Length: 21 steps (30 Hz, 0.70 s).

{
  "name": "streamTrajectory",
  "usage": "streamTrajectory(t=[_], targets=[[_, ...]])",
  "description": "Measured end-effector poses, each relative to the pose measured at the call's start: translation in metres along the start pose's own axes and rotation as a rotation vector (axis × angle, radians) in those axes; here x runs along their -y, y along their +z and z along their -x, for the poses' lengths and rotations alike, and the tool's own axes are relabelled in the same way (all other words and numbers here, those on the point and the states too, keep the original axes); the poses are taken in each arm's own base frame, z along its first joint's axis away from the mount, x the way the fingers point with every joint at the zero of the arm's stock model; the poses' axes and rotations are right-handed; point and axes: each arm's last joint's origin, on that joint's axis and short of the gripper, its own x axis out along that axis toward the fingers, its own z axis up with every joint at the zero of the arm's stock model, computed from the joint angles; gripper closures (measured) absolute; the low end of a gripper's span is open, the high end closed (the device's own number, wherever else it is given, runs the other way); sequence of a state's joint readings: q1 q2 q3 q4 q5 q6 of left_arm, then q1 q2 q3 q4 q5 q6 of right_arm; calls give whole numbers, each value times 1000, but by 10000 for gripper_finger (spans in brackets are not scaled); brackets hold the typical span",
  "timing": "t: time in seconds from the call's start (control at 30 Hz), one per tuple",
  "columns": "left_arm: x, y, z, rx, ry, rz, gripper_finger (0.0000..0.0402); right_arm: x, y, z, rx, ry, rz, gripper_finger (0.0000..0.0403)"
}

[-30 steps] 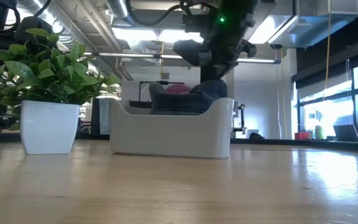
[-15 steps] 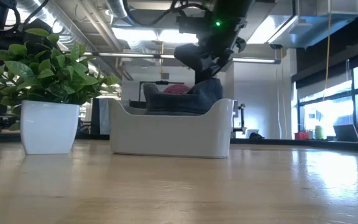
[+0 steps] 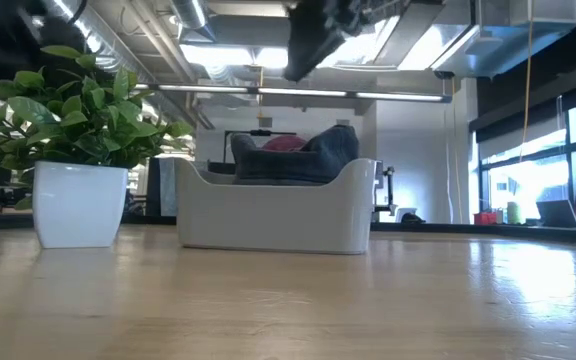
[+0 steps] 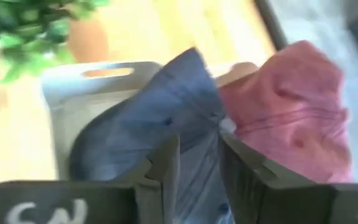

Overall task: Pick & Place hat
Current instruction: Put the blue cap into the gray bin

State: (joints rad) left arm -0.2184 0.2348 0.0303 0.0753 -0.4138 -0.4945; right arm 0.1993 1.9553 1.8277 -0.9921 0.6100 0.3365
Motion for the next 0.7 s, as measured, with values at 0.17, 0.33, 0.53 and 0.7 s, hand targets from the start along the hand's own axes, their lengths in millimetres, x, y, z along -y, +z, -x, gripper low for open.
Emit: streamTrajectory(t=[0.17,0.33,0.53,0.7], targets=[[21,28,7,-100,-254,21,280,12,-20,11,-11,92,-6,319],[34,59,19,-348,-178,78,280,31,-40,28,117,158,-61,350],[53,89,28,-676,-38,236,280,46,-58,39,252,187,-118,374],[64,78,22,-1014,121,414,280,49,-64,40,279,184,-67,381]])
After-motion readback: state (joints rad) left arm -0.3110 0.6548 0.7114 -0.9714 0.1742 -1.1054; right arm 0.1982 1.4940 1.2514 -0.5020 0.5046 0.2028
